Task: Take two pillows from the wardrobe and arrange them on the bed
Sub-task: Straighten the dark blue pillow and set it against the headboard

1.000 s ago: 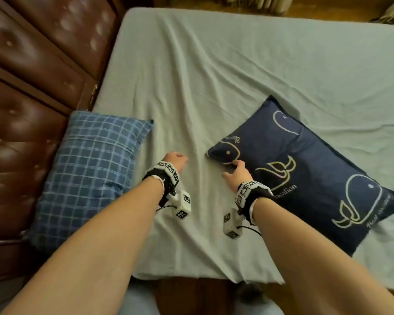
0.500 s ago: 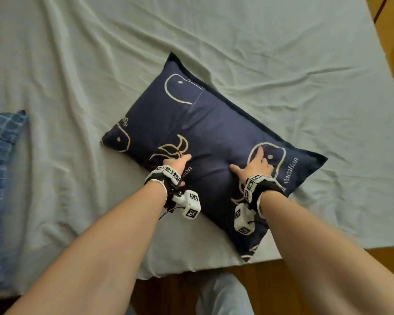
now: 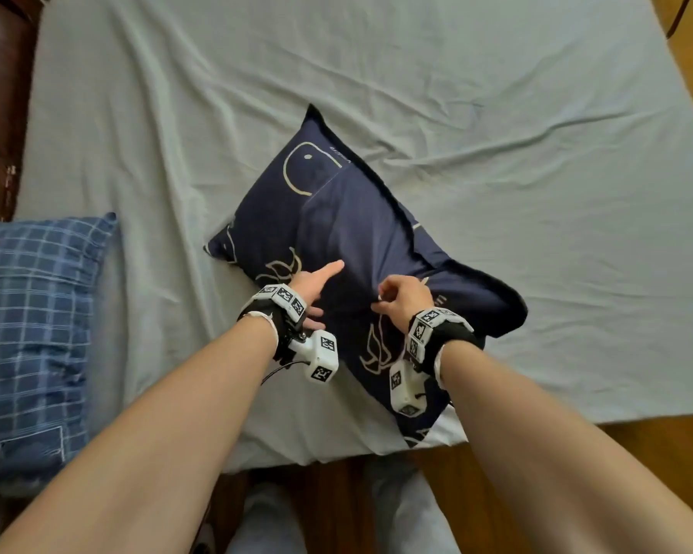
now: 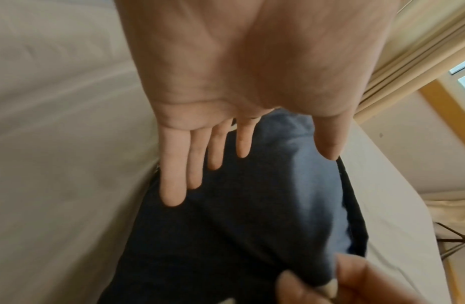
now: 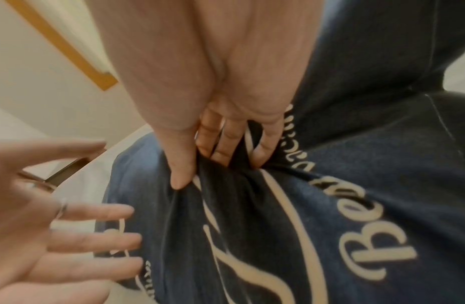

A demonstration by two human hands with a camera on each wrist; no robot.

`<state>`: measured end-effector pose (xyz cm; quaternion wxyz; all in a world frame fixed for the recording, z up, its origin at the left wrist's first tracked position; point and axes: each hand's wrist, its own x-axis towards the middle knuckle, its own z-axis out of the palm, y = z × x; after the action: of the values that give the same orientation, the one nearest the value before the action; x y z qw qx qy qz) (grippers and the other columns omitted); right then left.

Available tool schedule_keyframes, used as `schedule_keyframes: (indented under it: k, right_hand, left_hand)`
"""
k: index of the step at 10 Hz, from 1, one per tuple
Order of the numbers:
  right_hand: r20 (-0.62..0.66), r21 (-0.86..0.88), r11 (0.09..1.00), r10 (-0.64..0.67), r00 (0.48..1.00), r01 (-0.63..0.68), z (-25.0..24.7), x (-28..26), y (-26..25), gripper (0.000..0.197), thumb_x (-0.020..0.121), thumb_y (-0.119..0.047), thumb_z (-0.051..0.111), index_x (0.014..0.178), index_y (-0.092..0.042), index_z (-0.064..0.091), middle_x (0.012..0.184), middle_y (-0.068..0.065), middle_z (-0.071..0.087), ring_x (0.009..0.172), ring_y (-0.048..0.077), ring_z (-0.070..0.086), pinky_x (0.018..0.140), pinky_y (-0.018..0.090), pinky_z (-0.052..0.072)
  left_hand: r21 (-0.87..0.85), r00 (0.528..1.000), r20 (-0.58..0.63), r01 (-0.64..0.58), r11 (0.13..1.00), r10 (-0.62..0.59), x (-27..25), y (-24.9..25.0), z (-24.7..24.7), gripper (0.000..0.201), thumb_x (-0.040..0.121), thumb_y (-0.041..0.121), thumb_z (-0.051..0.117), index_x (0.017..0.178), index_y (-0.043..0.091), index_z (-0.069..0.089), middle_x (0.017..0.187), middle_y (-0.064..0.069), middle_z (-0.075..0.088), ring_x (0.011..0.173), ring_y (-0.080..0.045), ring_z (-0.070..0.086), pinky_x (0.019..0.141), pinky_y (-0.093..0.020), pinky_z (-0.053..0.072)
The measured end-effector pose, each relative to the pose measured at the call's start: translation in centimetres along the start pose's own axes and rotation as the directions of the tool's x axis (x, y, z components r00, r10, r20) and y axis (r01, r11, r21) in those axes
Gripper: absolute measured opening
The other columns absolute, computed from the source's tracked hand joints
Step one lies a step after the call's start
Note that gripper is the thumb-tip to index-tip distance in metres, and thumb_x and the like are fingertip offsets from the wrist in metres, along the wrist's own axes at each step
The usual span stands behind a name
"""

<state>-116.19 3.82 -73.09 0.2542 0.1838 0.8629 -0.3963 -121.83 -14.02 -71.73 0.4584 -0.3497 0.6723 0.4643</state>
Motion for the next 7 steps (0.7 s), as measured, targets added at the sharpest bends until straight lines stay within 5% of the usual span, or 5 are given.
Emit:
schedule_keyframes:
  k: [2, 3, 5, 6, 7]
  right_hand:
    - [0.169, 0.028, 0.999, -0.032, 0.985, 0.028, 7.6, -7.3, -1.3, 0.022, 0.068, -0.010, 0.084, 0.070, -0.021, 0.065, 0.063, -0.010, 0.064, 0.055, 0.001, 0.054, 0.061, 0.018, 0.042]
    - [0.084, 0.035, 0.999, 0.034, 0.996, -0.037, 10.9, -10.2, -1.0, 0.016, 0.071, -0.020, 0.083, 0.077, -0.024, 0.069, 0.073, -0.009, 0.068, 0.065, 0.003, 0.061, 0.074, 0.023, 0.047]
    - [-0.521, -0.278, 0.948, -0.010, 0.854, -0.158, 8.1, -13.6, -3.6, 0.054, 0.078, -0.037, 0.065, 0.130, -0.035, 0.050, 0.136, -0.003, 0.054, 0.125, 0.023, 0.047, 0.101, 0.043, 0.045]
    - [-0.604, -0.316, 0.857, 0.150, 0.783, -0.408, 5.9, -14.1, -3.4, 0.085, 0.075, -0.039, 0.071, 0.147, -0.031, 0.026, 0.159, 0.004, 0.025, 0.146, 0.030, 0.022, 0.118, 0.053, 0.018]
    - [-0.375, -0.163, 0.859, 0.401, 0.836, -0.485, 6.5, -14.3, -3.3, 0.106, 0.066, -0.051, 0.075, 0.149, -0.036, 0.011, 0.150, 0.006, 0.043, 0.135, 0.035, 0.044, 0.114, 0.057, 0.025]
  left_hand:
    - [0.442, 0.996, -0.038, -0.060, 0.895, 0.085, -0.9, -3.2, -3.8, 0.098, 0.054, 0.079, 0.063, 0.121, 0.007, 0.060, 0.122, -0.011, 0.064, 0.102, -0.038, 0.065, 0.080, -0.045, 0.057]
    - [0.696, 0.962, -0.034, -0.171, 0.697, 0.270, 0.2, -5.6, -4.7, 0.054, 0.088, 0.042, 0.060, 0.122, -0.001, 0.062, 0.126, -0.018, 0.065, 0.113, -0.035, 0.064, 0.096, -0.037, 0.052]
    - [0.698, 0.945, -0.025, -0.217, 0.682, 0.326, -1.5, -8.1, -7.1, 0.046, 0.093, 0.035, 0.056, 0.123, 0.001, 0.061, 0.126, -0.017, 0.063, 0.118, -0.036, 0.059, 0.097, -0.036, 0.045]
    - [0.651, 0.934, -0.065, -0.228, 0.724, 0.353, -1.9, -9.4, -8.6, 0.045, 0.093, 0.034, 0.055, 0.120, -0.001, 0.063, 0.125, -0.020, 0.065, 0.117, -0.035, 0.060, 0.096, -0.037, 0.048]
    - [0.456, 0.946, -0.191, -0.150, 0.877, 0.261, -2.5, -11.4, -11.1, 0.043, 0.095, 0.030, 0.053, 0.123, -0.001, 0.061, 0.126, -0.020, 0.063, 0.118, -0.035, 0.060, 0.096, -0.037, 0.048]
